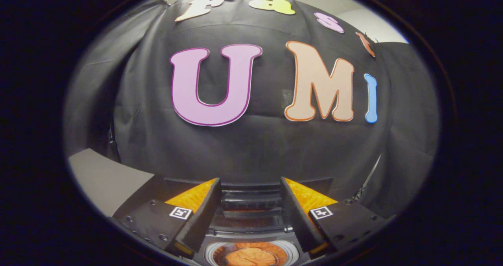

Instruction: Put the clothes into the washing machine and then close the washing machine lid.

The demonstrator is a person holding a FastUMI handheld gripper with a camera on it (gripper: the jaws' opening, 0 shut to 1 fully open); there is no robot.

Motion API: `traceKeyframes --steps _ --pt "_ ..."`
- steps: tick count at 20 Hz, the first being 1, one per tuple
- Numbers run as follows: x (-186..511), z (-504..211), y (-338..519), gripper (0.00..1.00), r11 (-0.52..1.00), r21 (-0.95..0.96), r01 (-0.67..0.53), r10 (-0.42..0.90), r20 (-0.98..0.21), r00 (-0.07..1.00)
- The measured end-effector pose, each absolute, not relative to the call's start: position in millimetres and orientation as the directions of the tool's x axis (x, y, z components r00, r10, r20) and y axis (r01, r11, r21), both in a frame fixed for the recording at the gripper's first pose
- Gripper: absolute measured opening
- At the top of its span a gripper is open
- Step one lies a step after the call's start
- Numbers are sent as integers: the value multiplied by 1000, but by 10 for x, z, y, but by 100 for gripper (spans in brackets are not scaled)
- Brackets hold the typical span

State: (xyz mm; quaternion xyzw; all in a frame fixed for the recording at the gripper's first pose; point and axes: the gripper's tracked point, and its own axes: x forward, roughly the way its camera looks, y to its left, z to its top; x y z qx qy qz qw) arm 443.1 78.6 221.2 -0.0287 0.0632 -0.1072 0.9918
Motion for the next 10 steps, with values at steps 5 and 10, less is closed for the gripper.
traceKeyframes --steps 5,10 --pt "4904 2077 774 94 980 -22 200 -201 -149 968" --pt "5077 1822 784 94 979 -63 194 -203 -205 957"
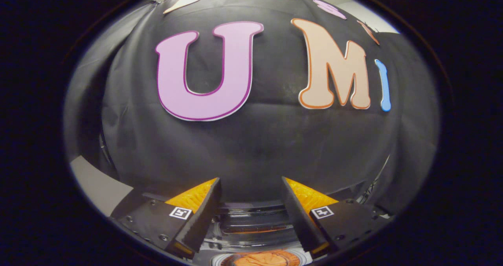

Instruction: Put the clothes into the washing machine and then close the washing machine lid.

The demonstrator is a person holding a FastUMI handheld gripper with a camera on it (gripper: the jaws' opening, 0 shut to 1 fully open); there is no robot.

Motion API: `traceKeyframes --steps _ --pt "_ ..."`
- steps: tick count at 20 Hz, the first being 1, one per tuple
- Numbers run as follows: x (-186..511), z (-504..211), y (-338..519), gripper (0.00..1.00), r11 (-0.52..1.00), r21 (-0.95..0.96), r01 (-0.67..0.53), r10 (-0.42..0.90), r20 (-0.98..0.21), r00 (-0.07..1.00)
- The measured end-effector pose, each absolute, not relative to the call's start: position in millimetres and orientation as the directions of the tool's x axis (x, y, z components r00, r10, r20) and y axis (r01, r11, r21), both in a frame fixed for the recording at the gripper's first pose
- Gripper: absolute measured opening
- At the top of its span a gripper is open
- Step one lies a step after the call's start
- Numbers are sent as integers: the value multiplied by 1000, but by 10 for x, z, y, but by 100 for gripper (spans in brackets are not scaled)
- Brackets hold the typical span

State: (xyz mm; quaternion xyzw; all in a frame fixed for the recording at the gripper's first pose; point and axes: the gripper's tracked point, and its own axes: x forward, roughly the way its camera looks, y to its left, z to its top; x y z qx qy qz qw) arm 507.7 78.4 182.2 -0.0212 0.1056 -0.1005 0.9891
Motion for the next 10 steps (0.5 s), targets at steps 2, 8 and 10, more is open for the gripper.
traceKeyframes --steps 2,8,10 --pt "5057 1853 766 95 978 -59 201 -208 -191 959" --pt "4853 1874 785 95 978 -54 201 -207 -160 965" --pt "4786 1895 802 95 979 -53 196 -202 -137 970"
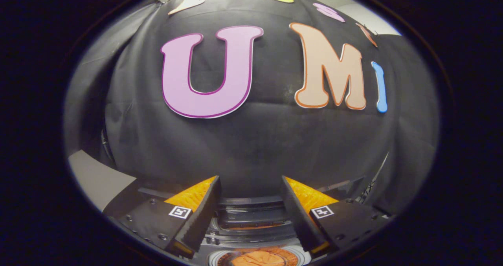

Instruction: Put the clothes into the washing machine and then close the washing machine lid.

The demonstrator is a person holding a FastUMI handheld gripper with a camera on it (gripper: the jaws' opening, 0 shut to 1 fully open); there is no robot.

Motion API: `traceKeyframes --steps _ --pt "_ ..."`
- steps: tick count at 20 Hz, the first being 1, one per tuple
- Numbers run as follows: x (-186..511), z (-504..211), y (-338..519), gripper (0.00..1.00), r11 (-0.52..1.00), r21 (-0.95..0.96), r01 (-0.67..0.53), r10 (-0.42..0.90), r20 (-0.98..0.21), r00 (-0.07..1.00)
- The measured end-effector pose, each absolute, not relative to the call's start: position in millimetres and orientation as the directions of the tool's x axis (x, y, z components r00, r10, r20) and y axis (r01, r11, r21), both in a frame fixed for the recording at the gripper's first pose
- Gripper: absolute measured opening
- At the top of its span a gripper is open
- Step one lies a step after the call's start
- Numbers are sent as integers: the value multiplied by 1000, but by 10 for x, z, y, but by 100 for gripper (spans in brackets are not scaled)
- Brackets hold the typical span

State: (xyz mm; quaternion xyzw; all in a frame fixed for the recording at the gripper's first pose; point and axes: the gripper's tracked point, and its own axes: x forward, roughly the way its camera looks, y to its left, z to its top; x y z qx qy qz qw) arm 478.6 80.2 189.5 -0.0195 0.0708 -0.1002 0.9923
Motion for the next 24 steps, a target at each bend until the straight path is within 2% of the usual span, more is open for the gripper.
traceKeyframes --steps 11,24 --pt "4235 1837 849 95 981 -54 189 -194 -127 973" --pt "3730 1626 885 95 983 -58 172 -180 -217 959"
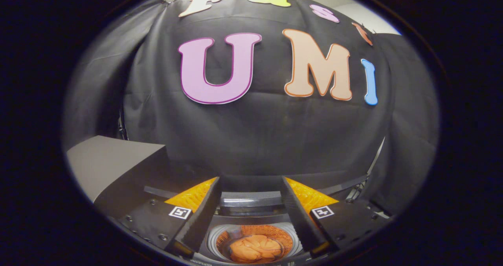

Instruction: Put the clothes into the washing machine and then close the washing machine lid.

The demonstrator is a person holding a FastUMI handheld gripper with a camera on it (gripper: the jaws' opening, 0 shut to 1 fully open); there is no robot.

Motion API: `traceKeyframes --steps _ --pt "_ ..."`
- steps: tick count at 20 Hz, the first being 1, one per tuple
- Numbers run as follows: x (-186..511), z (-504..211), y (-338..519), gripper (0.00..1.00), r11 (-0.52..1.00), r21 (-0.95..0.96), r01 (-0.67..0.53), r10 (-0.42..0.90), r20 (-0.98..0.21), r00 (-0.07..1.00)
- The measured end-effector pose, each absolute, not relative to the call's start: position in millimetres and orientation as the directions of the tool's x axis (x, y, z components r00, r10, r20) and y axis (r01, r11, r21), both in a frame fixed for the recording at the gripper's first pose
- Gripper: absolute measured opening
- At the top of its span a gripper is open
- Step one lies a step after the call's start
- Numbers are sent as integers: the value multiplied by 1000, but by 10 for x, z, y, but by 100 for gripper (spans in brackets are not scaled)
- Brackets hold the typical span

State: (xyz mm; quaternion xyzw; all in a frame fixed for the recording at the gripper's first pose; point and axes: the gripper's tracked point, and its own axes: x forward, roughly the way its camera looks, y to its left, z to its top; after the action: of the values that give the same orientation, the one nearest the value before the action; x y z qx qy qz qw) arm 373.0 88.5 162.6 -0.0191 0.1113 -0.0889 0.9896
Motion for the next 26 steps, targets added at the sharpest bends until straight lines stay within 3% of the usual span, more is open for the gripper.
traceKeyframes --steps 15,26 --pt "3591 1482 806 98 978 -99 182 -201 -246 948" --pt "3423 1677 661 98 979 -89 184 -196 -155 968"
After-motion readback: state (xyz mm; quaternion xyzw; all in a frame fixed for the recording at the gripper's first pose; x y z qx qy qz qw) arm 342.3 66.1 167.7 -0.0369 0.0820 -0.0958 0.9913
